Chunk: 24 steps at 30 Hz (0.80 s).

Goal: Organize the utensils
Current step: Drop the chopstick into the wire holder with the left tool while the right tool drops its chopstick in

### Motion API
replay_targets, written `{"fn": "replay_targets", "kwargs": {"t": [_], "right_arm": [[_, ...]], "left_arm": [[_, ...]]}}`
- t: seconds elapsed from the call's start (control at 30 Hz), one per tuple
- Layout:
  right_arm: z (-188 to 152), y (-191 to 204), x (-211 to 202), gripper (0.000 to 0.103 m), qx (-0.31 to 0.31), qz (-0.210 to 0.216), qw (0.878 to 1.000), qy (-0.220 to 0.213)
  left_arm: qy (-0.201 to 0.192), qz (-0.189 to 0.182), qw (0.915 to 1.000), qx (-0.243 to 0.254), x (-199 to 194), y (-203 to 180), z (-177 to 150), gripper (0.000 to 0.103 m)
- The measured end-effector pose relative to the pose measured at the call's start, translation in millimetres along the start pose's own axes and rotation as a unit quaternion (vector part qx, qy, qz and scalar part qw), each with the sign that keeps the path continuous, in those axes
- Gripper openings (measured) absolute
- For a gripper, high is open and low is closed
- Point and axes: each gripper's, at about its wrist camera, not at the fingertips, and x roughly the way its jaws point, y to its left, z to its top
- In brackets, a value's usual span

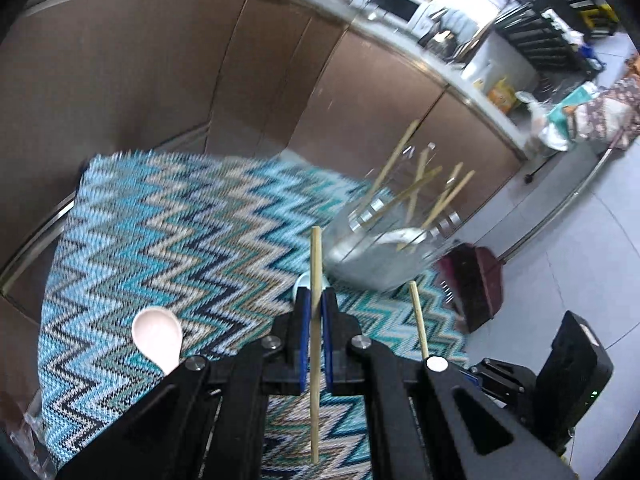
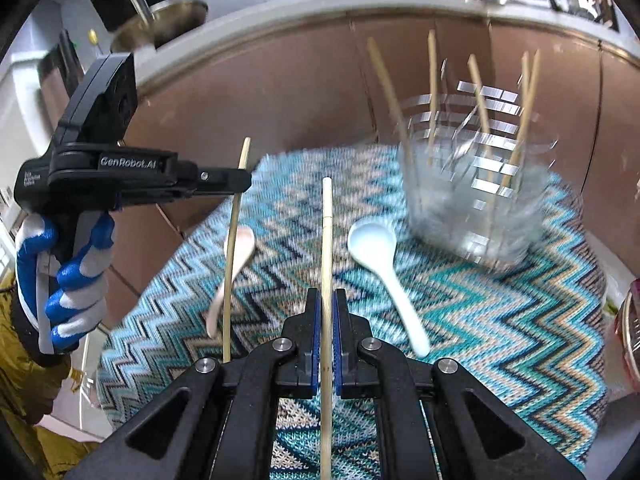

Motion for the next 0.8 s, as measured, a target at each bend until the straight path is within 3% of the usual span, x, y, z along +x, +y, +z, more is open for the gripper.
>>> {"fn": "replay_targets", "kwargs": {"t": [0.2,0.37,0.53,0.8], "right_arm": [[13.6,-12.7,-19.8,0.005,0.012,-0.005,0.998,-0.054],[15.4,-35.2,-39.7,0.005,0.030,-0.016,0.996,-0.088],[34.5,-51.7,-56.2,0.005,0.042,-0.025,0.989,-0.140],[112.8,-54.2,-72.4,0.005,-0.008,-0.043,0.964,-0.262]], "left_arm": [[-0.059,-0.042,0.9973,0.011,-34.3,-32.2,29.4,0.005],[-0.132,-0.064,0.9887,0.032,-58.5,-72.9,68.0,0.005],[-0.191,-0.054,0.9791,0.046,-52.6,-110.4,99.0,0.005],[-0.230,-0.005,0.9715,0.057,-12.8,-136.9,122.7,0.005]]}}
